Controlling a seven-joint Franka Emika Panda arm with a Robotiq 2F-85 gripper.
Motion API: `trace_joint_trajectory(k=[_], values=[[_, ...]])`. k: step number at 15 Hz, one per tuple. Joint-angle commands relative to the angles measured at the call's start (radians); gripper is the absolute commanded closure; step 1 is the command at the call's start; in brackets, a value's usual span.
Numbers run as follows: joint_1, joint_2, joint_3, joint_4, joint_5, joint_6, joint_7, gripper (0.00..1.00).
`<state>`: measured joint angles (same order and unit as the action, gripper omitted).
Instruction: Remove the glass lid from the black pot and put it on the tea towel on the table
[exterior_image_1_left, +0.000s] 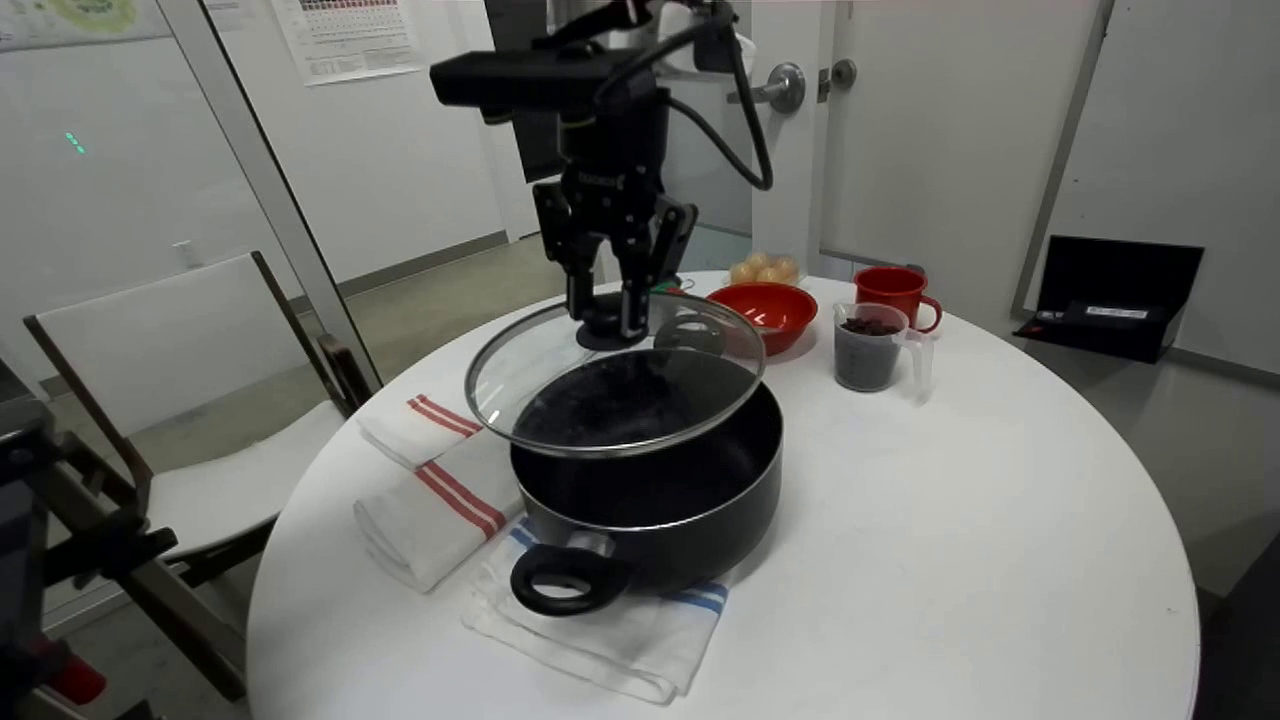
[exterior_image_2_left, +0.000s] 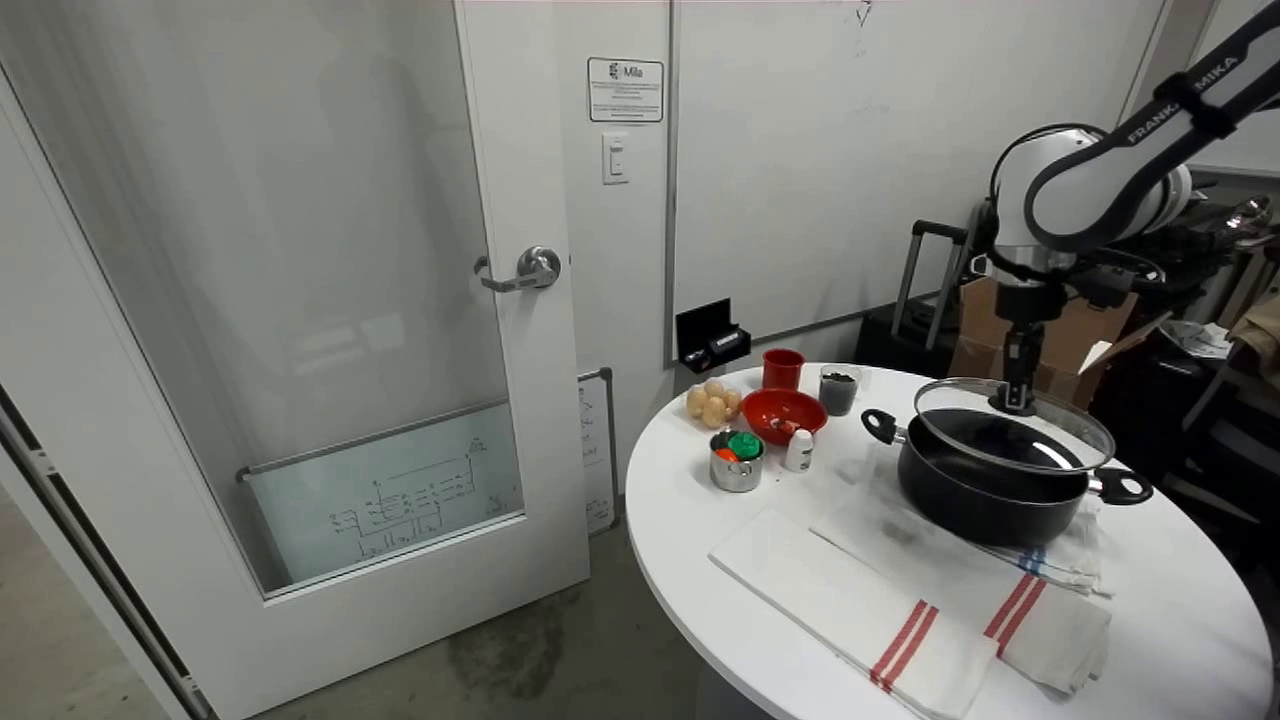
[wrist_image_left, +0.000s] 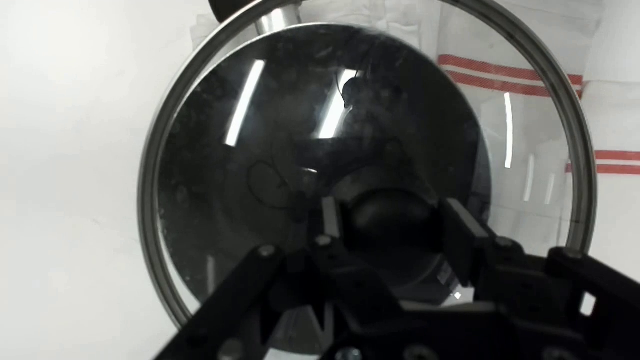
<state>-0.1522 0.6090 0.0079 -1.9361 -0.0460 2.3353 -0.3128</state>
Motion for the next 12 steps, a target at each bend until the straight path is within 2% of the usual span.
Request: trace_joint_trajectory(k=[1, 6, 12], values=[[0.037, -0.09, 0.014, -0.023, -0.018, -0.09, -0.003, 0.75], [0.116, -0.074, 0.05, 0.06, -0.041, -0.204, -0.003, 0.75], [0.22, 0.021, 0.094, 0.18, -0.079, -0.258, 0.002, 0.75]])
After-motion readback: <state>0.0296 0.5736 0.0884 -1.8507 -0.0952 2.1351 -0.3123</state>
